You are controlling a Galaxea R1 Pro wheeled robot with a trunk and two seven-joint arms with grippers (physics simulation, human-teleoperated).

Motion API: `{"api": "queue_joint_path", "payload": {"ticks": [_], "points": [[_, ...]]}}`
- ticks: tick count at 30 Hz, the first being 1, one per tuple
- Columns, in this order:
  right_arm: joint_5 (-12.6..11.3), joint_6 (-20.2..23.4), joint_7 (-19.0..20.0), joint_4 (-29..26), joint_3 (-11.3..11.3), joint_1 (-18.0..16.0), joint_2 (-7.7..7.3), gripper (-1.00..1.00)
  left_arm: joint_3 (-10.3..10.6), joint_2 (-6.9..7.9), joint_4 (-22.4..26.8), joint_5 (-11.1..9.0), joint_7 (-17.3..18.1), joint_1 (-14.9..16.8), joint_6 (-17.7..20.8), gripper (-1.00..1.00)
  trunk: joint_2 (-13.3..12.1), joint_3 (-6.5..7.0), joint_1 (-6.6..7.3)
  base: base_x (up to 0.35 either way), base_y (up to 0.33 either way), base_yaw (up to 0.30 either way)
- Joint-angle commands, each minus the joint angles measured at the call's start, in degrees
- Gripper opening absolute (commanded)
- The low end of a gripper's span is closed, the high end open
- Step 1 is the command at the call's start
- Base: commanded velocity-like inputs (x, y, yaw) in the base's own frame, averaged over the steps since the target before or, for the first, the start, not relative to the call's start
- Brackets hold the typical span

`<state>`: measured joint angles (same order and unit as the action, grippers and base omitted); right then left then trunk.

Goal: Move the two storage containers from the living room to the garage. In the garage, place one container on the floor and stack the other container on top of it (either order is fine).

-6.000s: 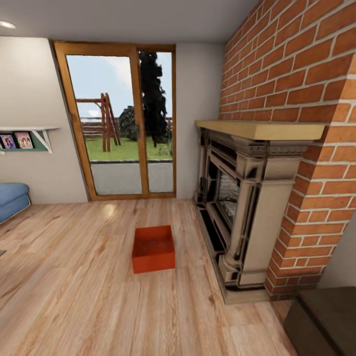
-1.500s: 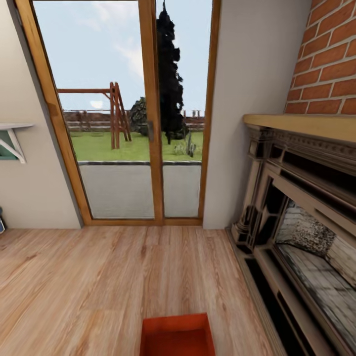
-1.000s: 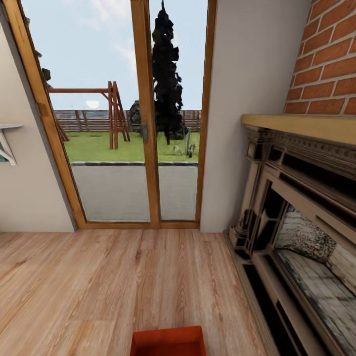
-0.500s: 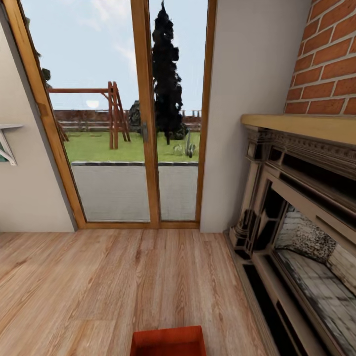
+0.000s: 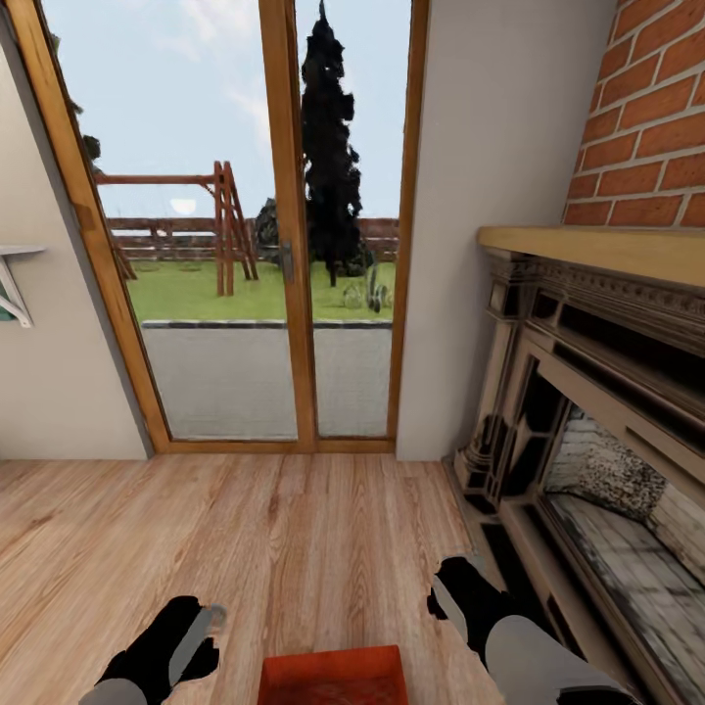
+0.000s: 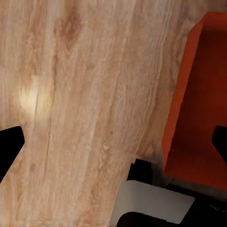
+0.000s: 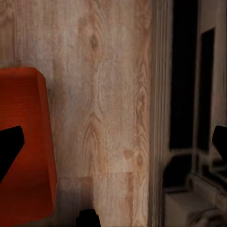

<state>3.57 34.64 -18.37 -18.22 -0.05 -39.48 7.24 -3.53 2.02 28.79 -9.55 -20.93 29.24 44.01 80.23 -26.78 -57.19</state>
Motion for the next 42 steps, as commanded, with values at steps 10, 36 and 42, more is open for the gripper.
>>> {"api": "queue_joint_path", "payload": {"ticks": [10,36,42], "points": [[0.62,0.22,-4.18,3.49,0.09,-2.39,0.29,1.0,-0.23,-2.19,-7.07,-0.79,-9.51,7.19,-0.24,1.0,0.04,-0.08,0.0,0.0,0.0,0.0],[0.55,0.11,5.38,5.0,0.22,-2.26,-0.13,1.0,-2.72,-2.4,-7.05,-0.79,-9.71,7.23,-0.33,1.0,0.04,-0.08,0.0,0.0,0.0,0.0],[0.62,0.16,5.4,5.27,0.27,-2.26,-0.12,1.0,-2.87,-2.86,-7.14,-0.83,-9.63,7.23,-0.24,1.0,0.04,-0.08,0.0,0.0,0.0,0.0]]}}
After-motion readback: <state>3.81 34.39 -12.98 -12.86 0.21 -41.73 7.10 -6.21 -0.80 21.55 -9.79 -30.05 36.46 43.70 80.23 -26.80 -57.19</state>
